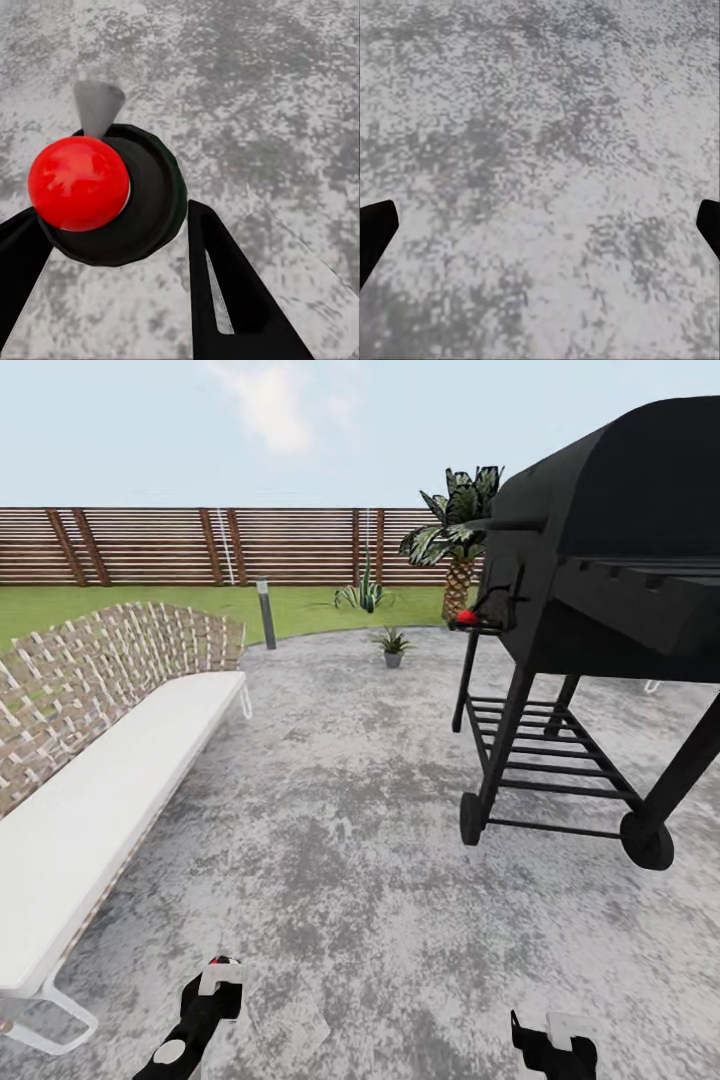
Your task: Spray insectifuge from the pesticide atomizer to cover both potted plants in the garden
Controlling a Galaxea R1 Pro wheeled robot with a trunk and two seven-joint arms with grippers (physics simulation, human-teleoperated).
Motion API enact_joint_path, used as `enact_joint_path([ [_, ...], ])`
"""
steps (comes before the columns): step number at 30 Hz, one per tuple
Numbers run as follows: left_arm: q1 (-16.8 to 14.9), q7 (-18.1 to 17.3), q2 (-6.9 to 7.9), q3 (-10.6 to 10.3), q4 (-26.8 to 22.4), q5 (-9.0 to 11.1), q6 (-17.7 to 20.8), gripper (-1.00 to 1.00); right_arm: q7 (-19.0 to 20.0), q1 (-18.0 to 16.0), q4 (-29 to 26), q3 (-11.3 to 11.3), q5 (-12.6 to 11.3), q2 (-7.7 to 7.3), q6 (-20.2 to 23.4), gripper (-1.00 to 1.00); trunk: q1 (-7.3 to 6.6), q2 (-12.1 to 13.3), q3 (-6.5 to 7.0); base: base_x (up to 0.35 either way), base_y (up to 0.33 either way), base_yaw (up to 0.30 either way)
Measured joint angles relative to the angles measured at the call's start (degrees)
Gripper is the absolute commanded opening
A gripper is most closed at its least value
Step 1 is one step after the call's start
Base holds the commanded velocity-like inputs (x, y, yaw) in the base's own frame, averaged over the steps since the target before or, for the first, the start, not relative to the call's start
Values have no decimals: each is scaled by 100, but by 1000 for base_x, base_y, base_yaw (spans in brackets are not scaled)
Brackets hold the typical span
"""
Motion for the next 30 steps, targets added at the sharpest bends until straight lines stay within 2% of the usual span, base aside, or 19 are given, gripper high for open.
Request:
enact_joint_path([
  [8,0,0,0,1,-11,2,-5,-100,0,0,1,1,0,0,0,100,0,0,0,338,23,0],
  [30,0,0,0,1,-12,-1,-15,-100,0,0,1,1,0,0,0,100,0,0,0,338,120,0],
])
